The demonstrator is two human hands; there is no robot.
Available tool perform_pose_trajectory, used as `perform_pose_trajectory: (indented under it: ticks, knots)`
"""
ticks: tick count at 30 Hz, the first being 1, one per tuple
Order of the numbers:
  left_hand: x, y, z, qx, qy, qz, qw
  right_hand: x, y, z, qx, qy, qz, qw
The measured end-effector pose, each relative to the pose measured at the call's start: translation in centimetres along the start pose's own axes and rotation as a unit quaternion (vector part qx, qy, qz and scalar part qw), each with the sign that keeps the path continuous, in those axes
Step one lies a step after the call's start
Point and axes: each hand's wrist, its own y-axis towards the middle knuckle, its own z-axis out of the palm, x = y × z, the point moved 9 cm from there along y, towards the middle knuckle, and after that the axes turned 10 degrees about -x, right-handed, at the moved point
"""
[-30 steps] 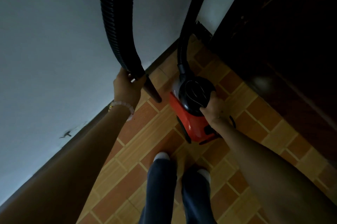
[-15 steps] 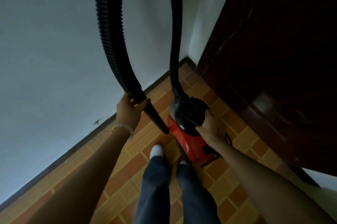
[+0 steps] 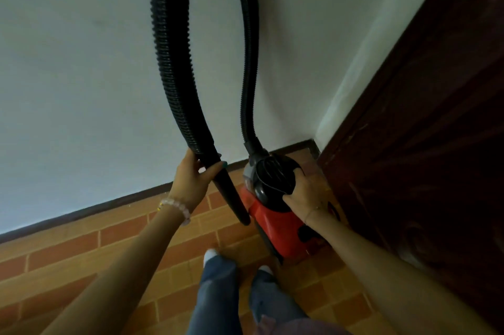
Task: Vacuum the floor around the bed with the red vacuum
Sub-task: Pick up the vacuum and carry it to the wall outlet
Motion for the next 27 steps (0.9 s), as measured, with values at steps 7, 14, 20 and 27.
perform_pose_trajectory:
  ticks: [7,14,20,27]
  knots:
    - [-0.5,-3.4,-10.1,-0.085,-0.003,0.012,0.996,8.3,-1.3,-0.7,0.044,-0.038,-0.111,0.992]
    - [1.2,-6.4,-20.3,-0.172,-0.009,0.004,0.985,19.6,-3.8,1.4,0.080,-0.037,-0.197,0.976]
    - [3.0,-8.6,-29.7,-0.241,-0.018,-0.006,0.970,29.0,-6.7,3.6,0.092,-0.026,-0.253,0.963]
    - [4.4,-11.3,-39.8,-0.309,-0.017,-0.010,0.951,39.8,-10.2,7.2,0.129,-0.010,-0.320,0.938]
